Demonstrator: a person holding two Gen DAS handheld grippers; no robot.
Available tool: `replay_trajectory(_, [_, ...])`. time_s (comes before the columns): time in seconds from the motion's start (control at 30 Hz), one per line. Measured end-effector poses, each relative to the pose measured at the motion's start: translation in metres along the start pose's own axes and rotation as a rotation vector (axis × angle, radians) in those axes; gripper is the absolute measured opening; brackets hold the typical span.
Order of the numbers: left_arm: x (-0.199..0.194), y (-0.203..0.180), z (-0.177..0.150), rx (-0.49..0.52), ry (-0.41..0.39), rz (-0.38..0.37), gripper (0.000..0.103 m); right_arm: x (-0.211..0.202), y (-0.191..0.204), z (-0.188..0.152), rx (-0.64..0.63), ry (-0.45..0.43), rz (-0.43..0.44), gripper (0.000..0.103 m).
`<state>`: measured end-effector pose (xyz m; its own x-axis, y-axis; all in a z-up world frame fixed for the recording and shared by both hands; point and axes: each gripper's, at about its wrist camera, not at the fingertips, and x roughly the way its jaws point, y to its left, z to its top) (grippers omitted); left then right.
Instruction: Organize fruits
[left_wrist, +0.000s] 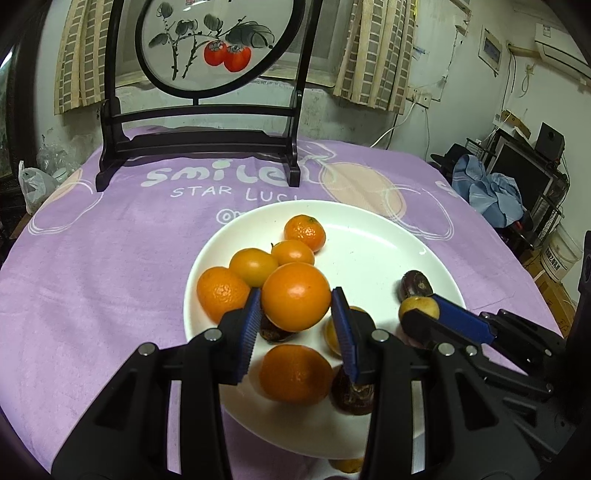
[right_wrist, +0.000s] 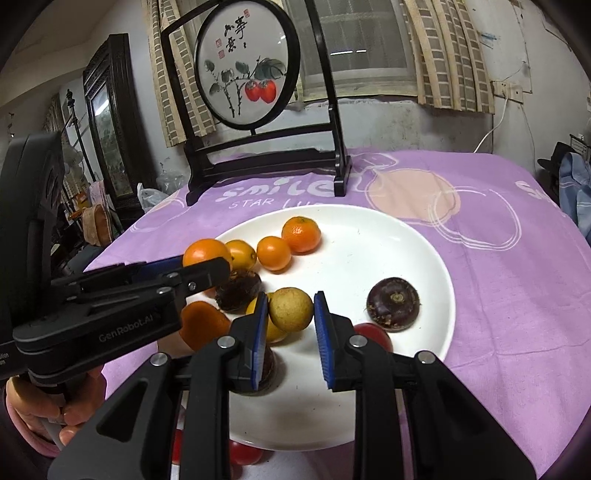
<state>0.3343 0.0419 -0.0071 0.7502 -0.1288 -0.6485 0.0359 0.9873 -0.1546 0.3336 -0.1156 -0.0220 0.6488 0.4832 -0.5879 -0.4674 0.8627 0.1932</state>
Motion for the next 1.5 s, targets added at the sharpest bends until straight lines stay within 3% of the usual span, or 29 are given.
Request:
replay_trajectory(0.03, [-0.001, 0.000, 0.000, 0.002, -0.003, 0.009, 0.043, -0.002, 0.000, -0.001, 0.000, -0.005, -0.009, 0.038])
replay_trajectory(0.07, [-0.006, 0.001, -0.001, 0.005, -0.021, 0.027, 0.067, -0.004, 0.000, -0.002, 0.000, -0.012, -0.014, 0.039])
replay_trajectory(0.1, [-0.013, 0.001, -0.001, 0.004, -0.054, 0.051, 0.084, -0.010, 0.001, -0.003, -0.007, -0.022, -0.013, 0.039])
replay_trajectory(0.17, [-0.029, 0.003, -0.003, 0.010, -0.121, 0.088, 0.088, -0.020, 0.005, -0.005, -0.024, -0.038, 0.000, 0.040])
replay_trajectory(0.3, [-0.053, 0.014, -0.011, -0.006, -0.159, 0.099, 0.095, -0.036, 0.015, -0.013, -0.050, -0.050, 0.011, 0.041])
replay_trajectory(0.57, [-0.068, 0.032, -0.041, -0.035, -0.117, 0.142, 0.099, -0.051, 0.040, -0.035, -0.118, -0.010, 0.023, 0.041])
replay_trajectory(0.8, [-0.079, 0.032, -0.060, -0.016, -0.097, 0.156, 0.100, -0.064, 0.042, -0.049, -0.101, 0.015, 0.039, 0.041])
replay_trajectory(0.97, [-0.081, 0.028, -0.066, 0.011, -0.089, 0.173, 0.101, -0.062, 0.037, -0.055, -0.061, 0.086, 0.061, 0.041])
replay_trajectory(1.13, [-0.081, 0.032, -0.066, 0.004, -0.082, 0.186, 0.101, -0.057, 0.035, -0.063, -0.006, 0.175, 0.143, 0.042])
replay_trajectory(1.5, [-0.084, 0.036, -0.065, -0.027, -0.072, 0.173, 0.101, -0.044, 0.045, -0.077, -0.058, 0.243, 0.117, 0.042])
